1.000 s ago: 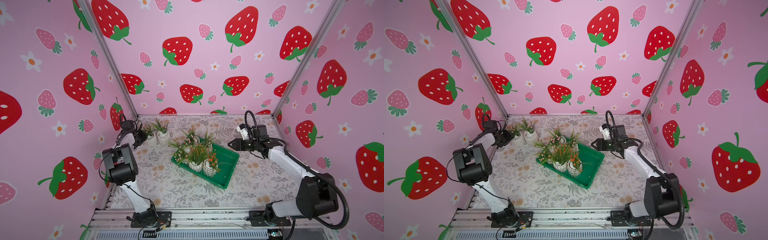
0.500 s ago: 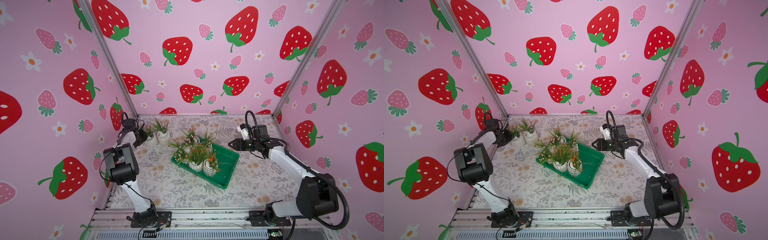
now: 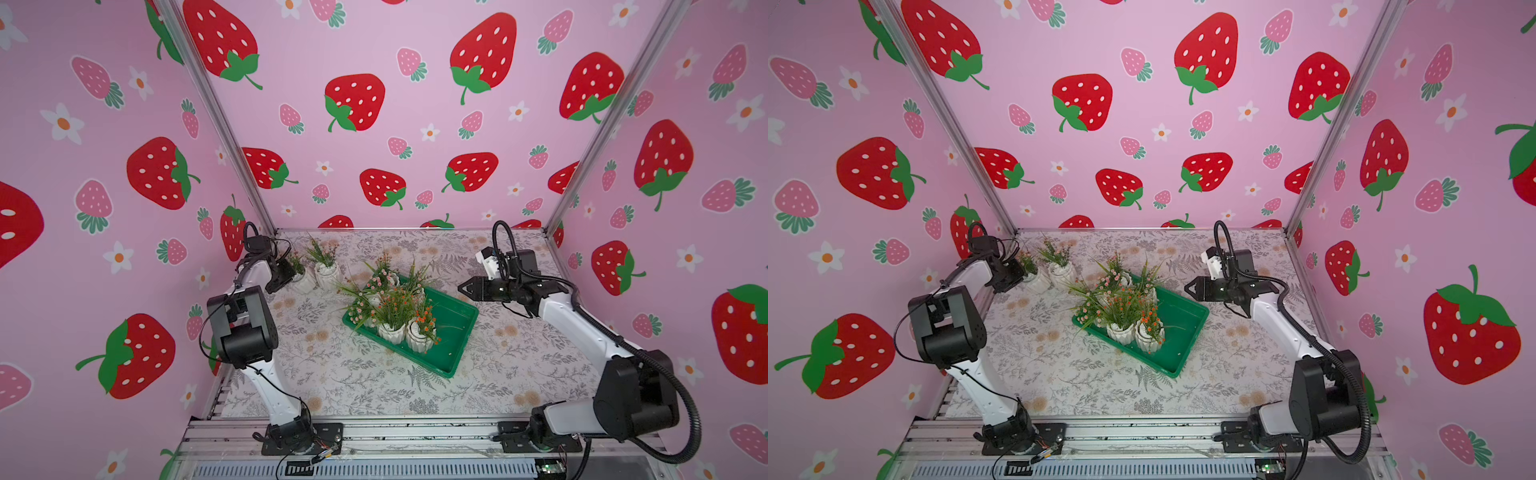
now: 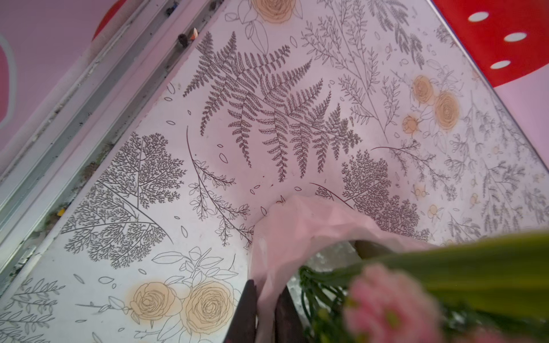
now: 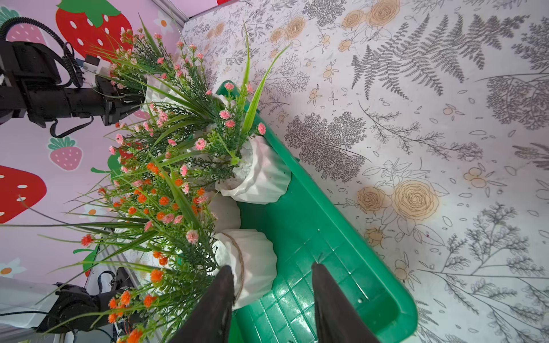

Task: Put the potted gypsophila into the storage box
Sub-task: Pick up the baby's breath potted plant from the center of the board, then place the baby's breath potted plant at the storage box.

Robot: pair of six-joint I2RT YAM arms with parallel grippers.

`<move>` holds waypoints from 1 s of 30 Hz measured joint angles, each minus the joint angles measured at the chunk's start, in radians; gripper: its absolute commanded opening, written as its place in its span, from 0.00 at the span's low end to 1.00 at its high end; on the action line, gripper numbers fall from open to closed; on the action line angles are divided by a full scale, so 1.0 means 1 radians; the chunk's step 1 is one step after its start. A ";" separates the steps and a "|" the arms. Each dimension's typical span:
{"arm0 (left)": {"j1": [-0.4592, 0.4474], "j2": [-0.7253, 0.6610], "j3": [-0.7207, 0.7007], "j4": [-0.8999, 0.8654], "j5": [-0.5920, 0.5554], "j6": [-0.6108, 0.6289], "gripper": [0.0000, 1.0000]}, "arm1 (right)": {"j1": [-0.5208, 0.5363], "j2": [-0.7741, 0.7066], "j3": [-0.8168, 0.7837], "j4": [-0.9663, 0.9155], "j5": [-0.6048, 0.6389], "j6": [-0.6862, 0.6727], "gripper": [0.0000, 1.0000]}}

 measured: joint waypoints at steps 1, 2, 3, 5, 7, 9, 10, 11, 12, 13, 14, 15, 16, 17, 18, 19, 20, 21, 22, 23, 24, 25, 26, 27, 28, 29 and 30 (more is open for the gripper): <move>-0.001 -0.002 0.000 -0.003 -0.001 0.000 0.00 | 0.000 0.000 0.000 -0.001 0.000 0.000 0.45; -0.002 -0.004 0.000 -0.008 -0.001 0.000 0.00 | 0.000 0.000 0.000 -0.002 0.000 0.000 0.45; -0.005 -0.008 -0.002 -0.018 -0.002 0.000 0.00 | 0.000 0.000 0.000 -0.002 0.000 0.000 0.45; -0.013 -0.019 -0.007 -0.040 -0.001 0.001 0.00 | 0.000 0.000 0.000 -0.002 0.000 0.000 0.45; -0.022 -0.043 -0.023 -0.052 -0.002 0.001 0.00 | -0.001 0.000 0.000 -0.004 0.000 0.000 0.45; -0.031 -0.074 -0.035 -0.070 -0.001 0.001 0.00 | -0.002 0.000 0.000 -0.005 0.000 0.000 0.45; -0.034 -0.091 -0.039 -0.077 0.000 0.000 0.00 | -0.002 0.000 0.000 -0.005 0.000 0.000 0.45; -0.037 -0.110 -0.043 -0.083 0.001 0.000 0.00 | -0.002 -0.001 0.000 -0.006 0.001 0.000 0.45; -0.040 -0.131 -0.050 -0.082 0.002 0.000 0.00 | -0.002 -0.003 0.000 -0.006 0.001 0.000 0.45; -0.042 -0.155 -0.059 -0.083 0.002 -0.001 0.00 | -0.002 -0.006 0.000 -0.008 0.001 -0.001 0.45; -0.045 -0.175 -0.068 -0.083 0.002 -0.001 0.00 | -0.002 -0.011 -0.001 -0.009 0.001 -0.001 0.45; -0.046 -0.196 -0.076 -0.085 0.002 0.000 0.00 | -0.002 -0.017 -0.002 -0.009 0.002 -0.001 0.45; -0.048 -0.216 -0.085 -0.087 0.002 0.000 0.00 | -0.002 -0.024 -0.002 -0.010 0.002 -0.001 0.45; -0.049 -0.229 -0.089 -0.091 0.001 0.000 0.00 | -0.002 -0.029 -0.002 -0.010 0.002 -0.001 0.45; -0.049 -0.245 -0.096 -0.093 0.000 0.000 0.00 | -0.002 -0.034 -0.003 -0.010 0.002 -0.001 0.45; -0.049 -0.259 -0.103 -0.094 -0.001 0.000 0.00 | -0.002 -0.037 -0.003 -0.010 0.002 -0.001 0.45; -0.049 -0.272 -0.110 -0.097 -0.002 0.000 0.00 | -0.002 -0.040 -0.004 -0.010 0.002 -0.001 0.45; -0.050 -0.287 -0.121 -0.097 -0.003 -0.001 0.00 | -0.002 -0.041 -0.004 -0.010 0.002 -0.001 0.45; -0.050 -0.301 -0.131 -0.100 -0.010 0.000 0.00 | -0.002 -0.042 -0.005 -0.011 0.002 -0.001 0.45; -0.050 -0.316 -0.142 -0.104 -0.015 -0.001 0.00 | -0.002 -0.043 -0.006 -0.011 0.002 -0.001 0.45; -0.050 -0.332 -0.151 -0.109 -0.019 -0.001 0.00 | -0.002 -0.045 -0.006 -0.013 0.002 -0.001 0.45; -0.051 -0.346 -0.158 -0.117 -0.025 -0.001 0.00 | -0.002 -0.048 -0.007 -0.013 0.002 -0.001 0.45; -0.051 -0.360 -0.163 -0.125 -0.028 -0.001 0.00 | -0.002 -0.050 -0.008 -0.013 0.002 -0.001 0.45; -0.052 -0.376 -0.167 -0.132 -0.032 -0.002 0.00 | -0.002 -0.052 -0.008 -0.013 0.002 -0.001 0.45; -0.055 -0.394 -0.170 -0.142 -0.036 -0.002 0.00 | -0.002 -0.053 -0.008 -0.013 0.002 -0.001 0.46; -0.057 -0.410 -0.172 -0.146 -0.040 -0.003 0.00 | -0.002 -0.055 -0.008 -0.013 0.002 -0.001 0.46; -0.063 -0.435 -0.176 -0.146 -0.045 -0.004 0.00 | -0.002 -0.056 -0.010 -0.013 0.002 -0.001 0.45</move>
